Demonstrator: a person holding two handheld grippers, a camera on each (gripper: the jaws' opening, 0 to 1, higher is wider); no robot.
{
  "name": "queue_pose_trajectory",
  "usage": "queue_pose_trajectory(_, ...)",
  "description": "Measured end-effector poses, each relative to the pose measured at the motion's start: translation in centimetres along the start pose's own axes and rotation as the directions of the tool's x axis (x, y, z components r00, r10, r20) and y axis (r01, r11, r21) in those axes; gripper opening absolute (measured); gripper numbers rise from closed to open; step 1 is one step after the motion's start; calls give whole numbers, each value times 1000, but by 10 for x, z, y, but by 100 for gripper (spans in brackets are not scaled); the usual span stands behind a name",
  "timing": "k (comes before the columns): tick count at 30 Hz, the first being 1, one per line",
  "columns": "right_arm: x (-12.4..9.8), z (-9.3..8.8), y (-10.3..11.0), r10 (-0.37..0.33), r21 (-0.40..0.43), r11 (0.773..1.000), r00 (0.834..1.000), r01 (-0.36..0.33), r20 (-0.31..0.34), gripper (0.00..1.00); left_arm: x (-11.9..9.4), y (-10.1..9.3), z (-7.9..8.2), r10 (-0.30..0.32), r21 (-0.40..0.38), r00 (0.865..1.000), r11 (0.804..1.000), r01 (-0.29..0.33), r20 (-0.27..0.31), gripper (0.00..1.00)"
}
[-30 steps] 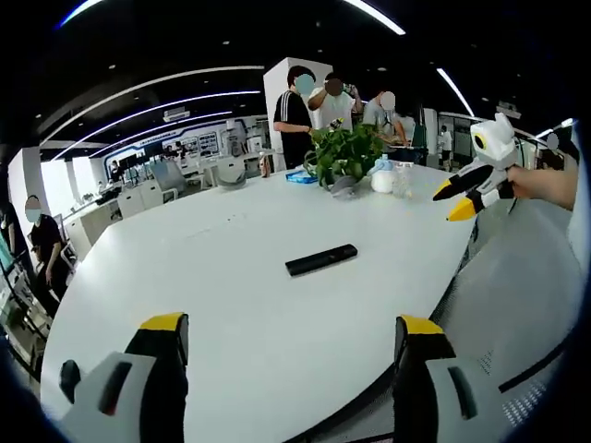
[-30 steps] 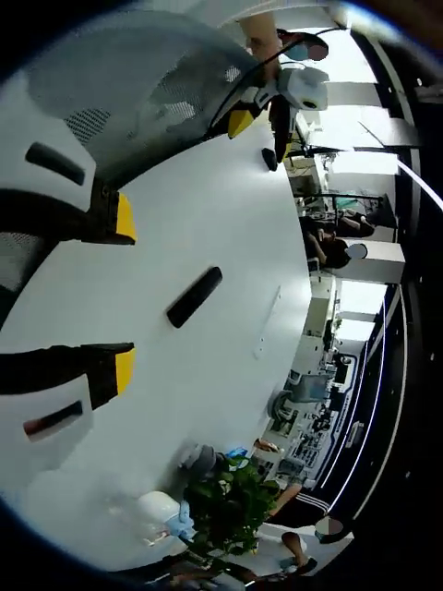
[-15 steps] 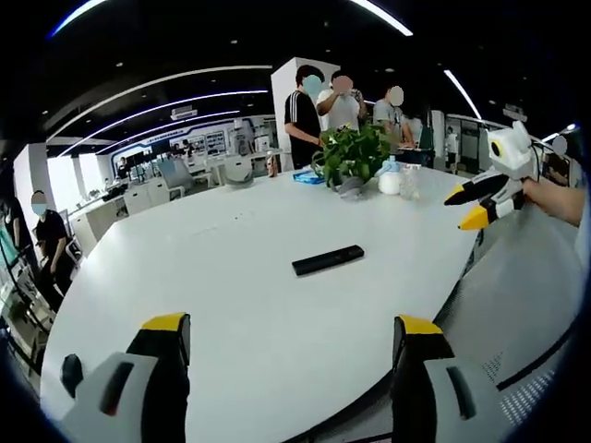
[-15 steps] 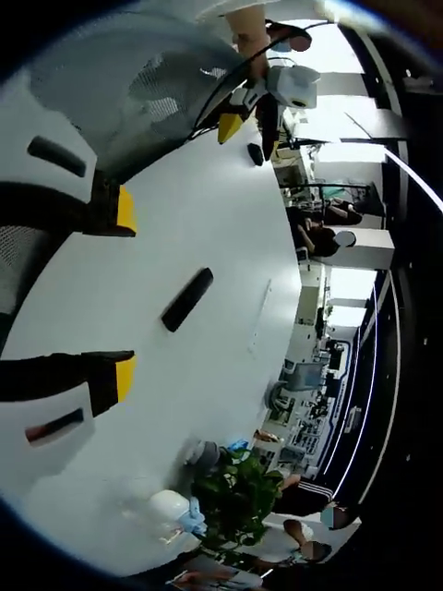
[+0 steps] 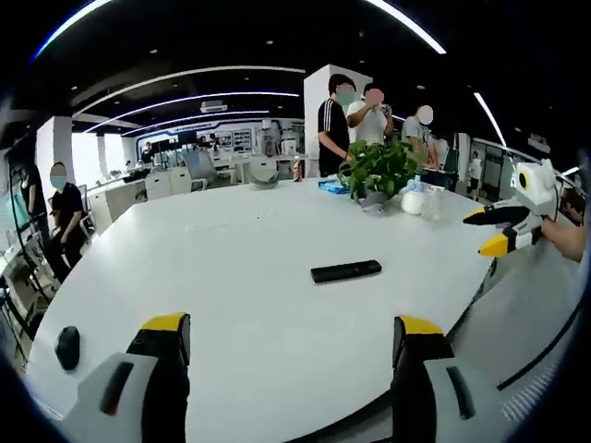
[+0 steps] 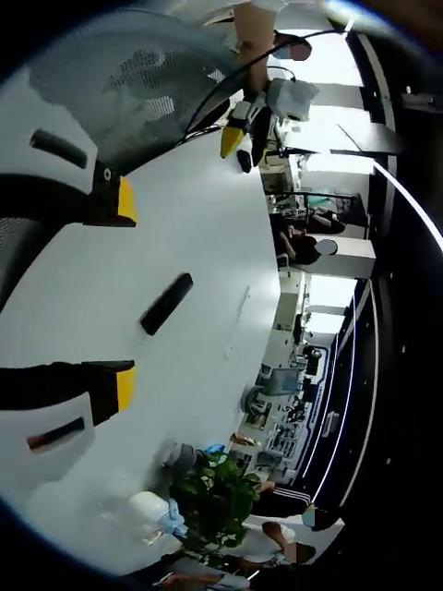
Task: Press the specified remote control buttons in sequence, fully releasing each button before pressing the next.
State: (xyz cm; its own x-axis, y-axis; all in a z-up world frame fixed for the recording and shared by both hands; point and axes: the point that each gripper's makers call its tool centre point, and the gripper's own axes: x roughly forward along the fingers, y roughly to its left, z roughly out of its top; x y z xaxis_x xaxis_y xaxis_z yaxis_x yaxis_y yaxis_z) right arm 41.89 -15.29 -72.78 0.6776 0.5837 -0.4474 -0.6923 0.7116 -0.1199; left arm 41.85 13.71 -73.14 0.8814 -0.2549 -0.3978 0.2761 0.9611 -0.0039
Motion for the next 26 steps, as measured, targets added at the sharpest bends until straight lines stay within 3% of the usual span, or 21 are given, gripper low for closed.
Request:
queue_pose_trajectory(4,-1,13,4,2,-73,997,998,3,61,60,4,-2,-3,4,61,1000,998,-2,-29,89)
queue_pose_trajectory(8,0,8,5,1,-93,996,1000,2,31,60,4,-6,-7,-13,84,999,996,17,-51,88)
queue_pose_trajectory(13,-5,18,0,-41,-91,995,995,50,91,64,3,-13,-3,-45,105,999,993,48,-25,88)
queue_pose_trajectory(16,-5,20,-4,-62,-79,994,993,70,100,65,1,-13,4,-57,44,998,997,57,21,87)
queue_pose_trajectory(22,-6,24,-8,-87,-57,994,988,95,124,70,2,-16,2,-70,89,997,994,69,15,88)
queue_pose_trajectory(26,-9,24,-15,-139,-28,989,982,143,125,70,1,-9,1,-58,64,998,996,57,16,91)
